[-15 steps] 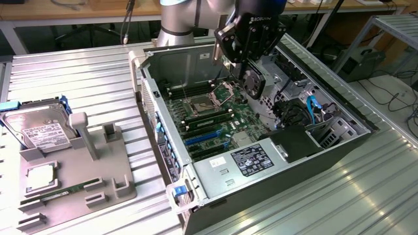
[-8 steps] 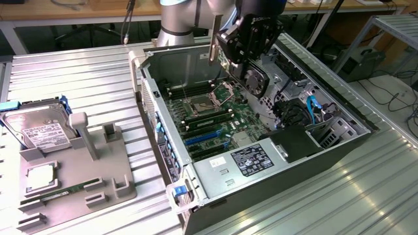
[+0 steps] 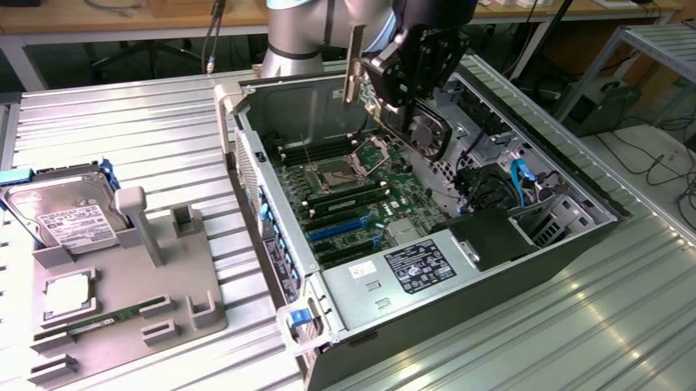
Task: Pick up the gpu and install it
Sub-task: 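Insert the gpu into the slot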
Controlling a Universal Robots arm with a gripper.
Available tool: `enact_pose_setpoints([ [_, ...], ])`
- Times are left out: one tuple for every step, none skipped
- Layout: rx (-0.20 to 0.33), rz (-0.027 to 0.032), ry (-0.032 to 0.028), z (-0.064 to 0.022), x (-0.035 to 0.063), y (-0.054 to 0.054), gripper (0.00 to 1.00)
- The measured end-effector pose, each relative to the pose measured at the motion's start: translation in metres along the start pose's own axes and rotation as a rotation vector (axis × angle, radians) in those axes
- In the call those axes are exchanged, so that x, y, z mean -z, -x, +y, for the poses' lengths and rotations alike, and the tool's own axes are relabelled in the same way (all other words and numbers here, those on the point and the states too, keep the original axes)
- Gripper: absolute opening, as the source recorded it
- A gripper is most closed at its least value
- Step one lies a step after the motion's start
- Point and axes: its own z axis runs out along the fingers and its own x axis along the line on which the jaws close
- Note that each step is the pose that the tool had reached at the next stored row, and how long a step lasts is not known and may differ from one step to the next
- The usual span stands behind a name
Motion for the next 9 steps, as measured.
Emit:
enact_pose_setpoints([
  [0.01,-0.0007,0.0004,0.0,0.0,0.0,0.27],
  [0.018,-0.0014,0.0008,0.0,0.0,0.0,0.27],
  [0.028,-0.002,0.001,0.0,0.0,0.0,0.27],
  [0.037,-0.0026,0.0013,0.0,0.0,0.0,0.27],
  [0.046,-0.0034,0.0017,0.0,0.0,0.0,0.27],
  [0.055,-0.004,0.0021,0.0,0.0,0.0,0.27],
  [0.062,-0.0046,0.0023,0.0,0.0,0.0,0.27],
  [0.071,-0.0052,0.0026,0.0,0.0,0.0,0.27],
  [0.088,-0.0065,0.0033,0.0,0.0,0.0,0.27],
])
